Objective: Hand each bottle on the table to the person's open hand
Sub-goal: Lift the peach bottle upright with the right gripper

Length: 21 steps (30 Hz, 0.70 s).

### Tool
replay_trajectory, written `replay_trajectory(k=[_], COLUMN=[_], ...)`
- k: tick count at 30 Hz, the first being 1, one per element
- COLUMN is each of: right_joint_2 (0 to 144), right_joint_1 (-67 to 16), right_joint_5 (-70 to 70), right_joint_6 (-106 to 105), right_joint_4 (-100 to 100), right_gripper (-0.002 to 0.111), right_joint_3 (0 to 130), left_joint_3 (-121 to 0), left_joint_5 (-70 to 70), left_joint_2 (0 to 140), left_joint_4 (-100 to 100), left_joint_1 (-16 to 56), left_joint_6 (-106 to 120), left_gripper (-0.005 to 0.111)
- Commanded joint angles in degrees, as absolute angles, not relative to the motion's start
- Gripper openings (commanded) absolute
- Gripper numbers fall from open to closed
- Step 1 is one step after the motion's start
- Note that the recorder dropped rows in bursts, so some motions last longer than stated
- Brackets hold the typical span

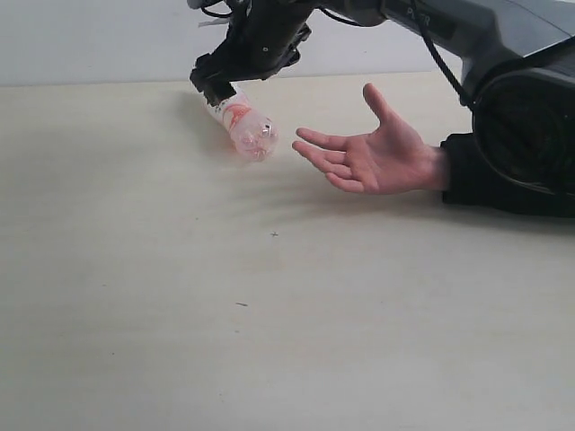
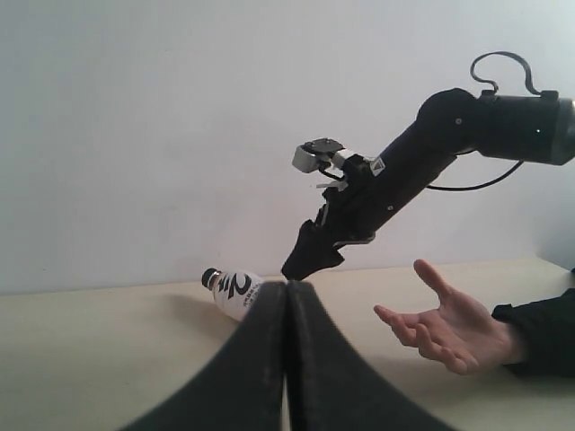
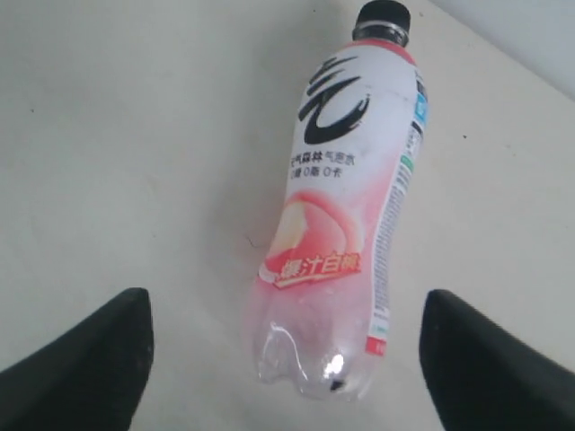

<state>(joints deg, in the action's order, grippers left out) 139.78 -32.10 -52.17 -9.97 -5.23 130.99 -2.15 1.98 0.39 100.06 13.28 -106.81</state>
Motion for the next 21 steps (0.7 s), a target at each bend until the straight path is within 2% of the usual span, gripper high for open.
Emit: replay_trajectory(k=[1, 7, 21], right_joint_2=[137.00, 139.12, 145.01], right_joint_1=[-31.88, -32.04, -32.30], right_joint_5=[-56.06, -55.59, -47.41], right_joint_6=[-7.09, -4.70, -1.86], right_joint_4=[-2.93, -3.03, -2.34], right_gripper=[0.068, 0.079, 0.078], right_joint_3=[131.84, 131.73, 131.73], left_joint_3=[-1.97, -1.97, -1.97], left_joint_5=[2.11, 2.11, 2.09], left_joint_2=[0.00, 0.00, 0.00], left_joint_4=[99.95, 99.95, 99.95], left_joint_1=[13.17, 13.17, 13.17], left_joint_6=[-106.55, -106.55, -106.55], left_gripper=[0.000, 0.000, 0.000])
